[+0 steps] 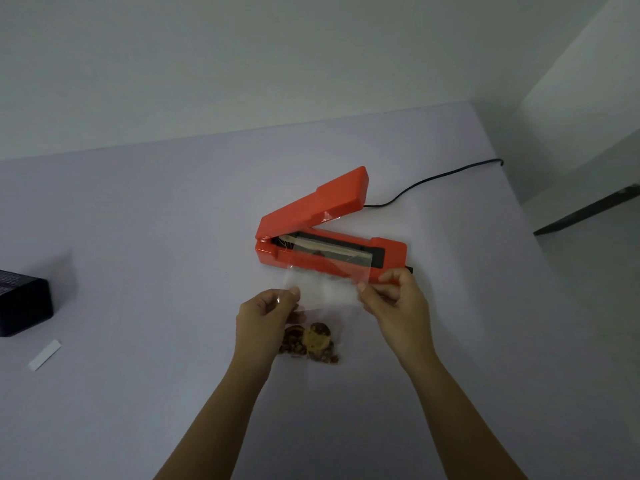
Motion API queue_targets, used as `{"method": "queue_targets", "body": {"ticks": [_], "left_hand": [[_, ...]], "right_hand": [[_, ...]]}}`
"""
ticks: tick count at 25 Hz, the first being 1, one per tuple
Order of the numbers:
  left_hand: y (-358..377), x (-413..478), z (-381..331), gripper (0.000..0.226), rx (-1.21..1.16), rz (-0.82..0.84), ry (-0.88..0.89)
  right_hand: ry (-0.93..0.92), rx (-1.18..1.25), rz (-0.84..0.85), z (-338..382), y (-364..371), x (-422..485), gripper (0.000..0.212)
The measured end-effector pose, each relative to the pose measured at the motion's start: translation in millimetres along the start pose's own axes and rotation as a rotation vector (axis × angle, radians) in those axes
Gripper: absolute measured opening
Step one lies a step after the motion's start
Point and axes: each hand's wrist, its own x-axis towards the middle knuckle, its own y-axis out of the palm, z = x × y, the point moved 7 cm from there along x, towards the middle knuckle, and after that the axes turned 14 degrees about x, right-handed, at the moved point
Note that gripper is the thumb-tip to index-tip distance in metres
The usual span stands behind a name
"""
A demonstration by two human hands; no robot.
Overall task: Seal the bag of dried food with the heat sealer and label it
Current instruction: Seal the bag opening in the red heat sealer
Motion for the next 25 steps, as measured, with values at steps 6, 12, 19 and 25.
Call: {"method": "queue_targets", "body": {"ticks": [6,12,19,25], "left_hand": [[-1,1,3,0.02,0.013,-0.015,-0.031],[1,4,4,0.021,0.009,-0.009,-0.047],[-1,4,5,0.021,0.041,-0.029,-0.045],[-2,4,5,0.019,0.045,-0.042,-0.051]], "right_hand": [[0.013,-0.053,-0.024,-6,4,3,0.038],[0.008,-0.119,-0.051,-5,4,4,0.036],[-0.676,-0.357,-0.192,85,5,-17,0.016],[-1.038,-0.548,0.079,145,48,-30,0.042]]}}
